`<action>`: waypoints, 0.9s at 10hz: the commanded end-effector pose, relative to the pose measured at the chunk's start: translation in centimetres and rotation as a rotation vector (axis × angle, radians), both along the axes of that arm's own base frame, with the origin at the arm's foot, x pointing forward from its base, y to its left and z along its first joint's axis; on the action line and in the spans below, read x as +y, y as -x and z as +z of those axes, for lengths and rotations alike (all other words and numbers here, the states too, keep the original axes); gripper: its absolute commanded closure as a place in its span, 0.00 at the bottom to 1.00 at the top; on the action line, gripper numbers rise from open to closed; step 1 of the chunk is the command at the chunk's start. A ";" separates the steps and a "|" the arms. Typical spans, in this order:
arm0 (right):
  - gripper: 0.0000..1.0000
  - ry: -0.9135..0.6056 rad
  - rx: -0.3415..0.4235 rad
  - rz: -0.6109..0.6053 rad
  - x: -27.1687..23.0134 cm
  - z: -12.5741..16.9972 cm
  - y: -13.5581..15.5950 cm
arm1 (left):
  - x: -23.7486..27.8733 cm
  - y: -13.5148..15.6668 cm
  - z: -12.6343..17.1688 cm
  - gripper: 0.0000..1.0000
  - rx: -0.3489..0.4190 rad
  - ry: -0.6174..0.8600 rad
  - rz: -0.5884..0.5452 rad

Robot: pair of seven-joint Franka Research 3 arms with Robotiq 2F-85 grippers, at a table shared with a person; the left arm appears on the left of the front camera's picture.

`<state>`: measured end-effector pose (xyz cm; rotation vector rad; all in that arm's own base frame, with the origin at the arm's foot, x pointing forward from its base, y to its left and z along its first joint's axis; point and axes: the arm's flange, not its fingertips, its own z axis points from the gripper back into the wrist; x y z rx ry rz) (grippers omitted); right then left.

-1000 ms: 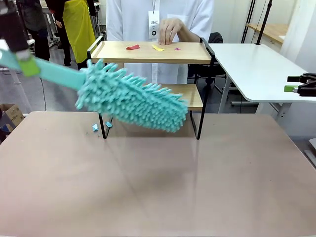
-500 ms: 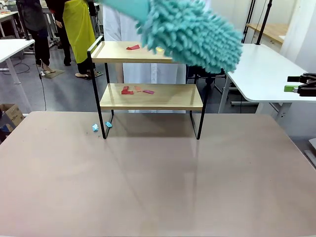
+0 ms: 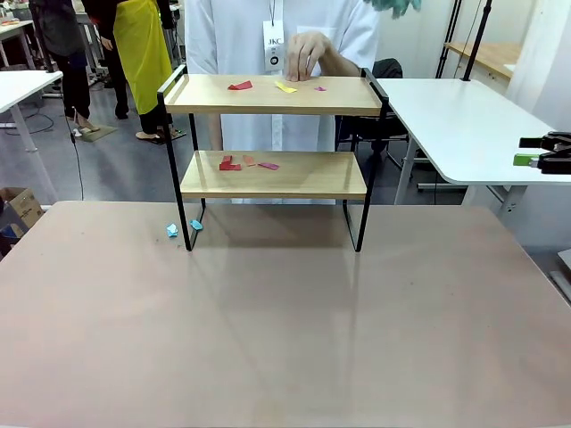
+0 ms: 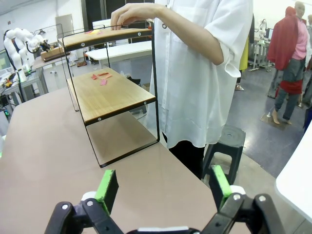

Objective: Clean the shelf.
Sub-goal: Clean the specific section of the Shelf indicated by the human with the Duster.

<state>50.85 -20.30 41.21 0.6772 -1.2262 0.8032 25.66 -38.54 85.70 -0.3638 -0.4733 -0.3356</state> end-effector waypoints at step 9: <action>0.00 0.002 -0.006 -0.006 0.2 0.3 -0.1 | -11.5 -6.6 -7.3 0.87 -0.108 -0.131 0.385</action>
